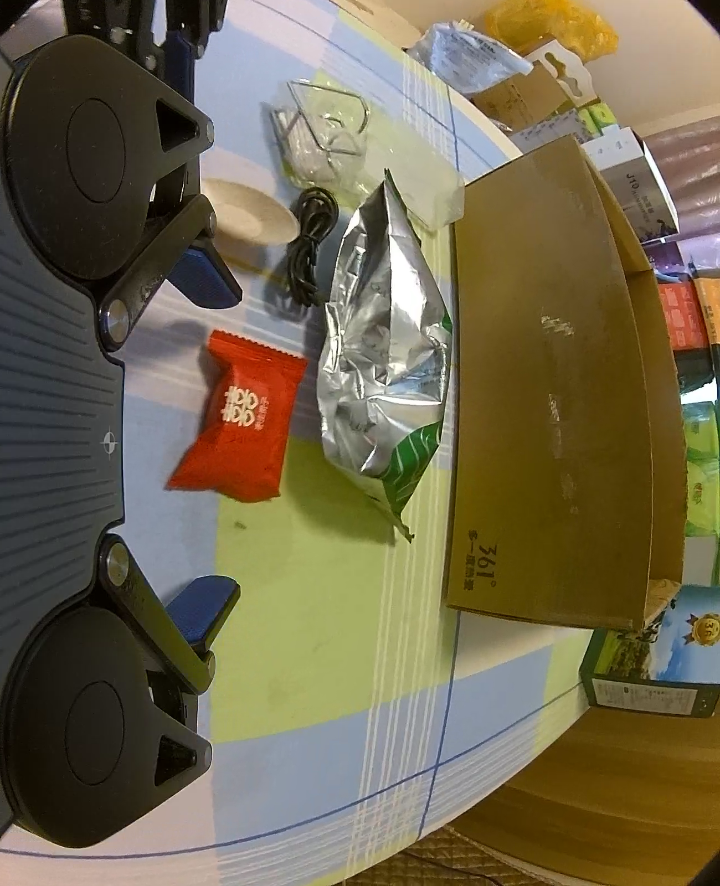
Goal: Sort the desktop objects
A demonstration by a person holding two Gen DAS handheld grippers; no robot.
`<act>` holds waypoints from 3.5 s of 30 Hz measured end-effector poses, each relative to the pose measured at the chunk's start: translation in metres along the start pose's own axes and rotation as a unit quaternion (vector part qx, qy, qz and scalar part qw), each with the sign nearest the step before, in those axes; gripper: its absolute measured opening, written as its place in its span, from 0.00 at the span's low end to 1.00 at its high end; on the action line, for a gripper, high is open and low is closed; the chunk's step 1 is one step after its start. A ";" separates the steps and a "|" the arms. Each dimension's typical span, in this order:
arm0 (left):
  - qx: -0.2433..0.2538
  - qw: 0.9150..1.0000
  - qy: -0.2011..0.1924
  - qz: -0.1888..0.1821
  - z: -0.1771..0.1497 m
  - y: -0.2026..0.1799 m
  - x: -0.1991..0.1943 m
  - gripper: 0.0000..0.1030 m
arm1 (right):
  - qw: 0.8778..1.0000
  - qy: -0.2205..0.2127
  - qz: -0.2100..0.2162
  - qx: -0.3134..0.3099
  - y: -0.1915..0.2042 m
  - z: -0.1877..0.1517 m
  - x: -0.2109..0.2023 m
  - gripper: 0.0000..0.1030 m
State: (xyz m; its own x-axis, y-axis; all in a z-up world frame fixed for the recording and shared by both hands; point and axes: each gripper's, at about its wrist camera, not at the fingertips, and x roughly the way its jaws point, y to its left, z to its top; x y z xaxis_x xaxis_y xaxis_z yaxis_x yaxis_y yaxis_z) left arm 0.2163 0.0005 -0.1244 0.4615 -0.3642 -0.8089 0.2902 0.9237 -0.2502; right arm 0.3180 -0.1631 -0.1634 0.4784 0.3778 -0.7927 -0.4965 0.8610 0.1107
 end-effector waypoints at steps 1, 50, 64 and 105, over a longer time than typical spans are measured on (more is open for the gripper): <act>0.001 1.000 -0.001 0.000 0.000 0.000 0.000 0.18 | 1.000 -0.002 -0.002 -0.001 0.001 0.000 0.001 0.98; 0.079 0.995 -0.043 0.053 0.021 -0.028 0.033 0.26 | 0.998 -0.025 -0.030 0.042 -0.015 -0.066 -0.058 0.82; 0.100 0.992 -0.051 0.053 0.013 -0.036 0.035 0.46 | 0.997 -0.033 -0.051 0.054 -0.008 -0.057 -0.047 0.81; 0.117 0.989 -0.057 0.063 0.007 -0.041 0.030 0.26 | 0.995 -0.063 -0.076 0.006 -0.003 -0.075 -0.055 0.47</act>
State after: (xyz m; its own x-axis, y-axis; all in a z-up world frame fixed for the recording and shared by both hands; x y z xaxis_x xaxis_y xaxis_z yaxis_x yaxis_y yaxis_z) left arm 0.2244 -0.0496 -0.1349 0.5946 -0.2704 -0.7572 0.4036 0.9149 -0.0098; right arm 0.2395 -0.2121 -0.1653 0.6350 0.2829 -0.7188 -0.4035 0.9150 0.0036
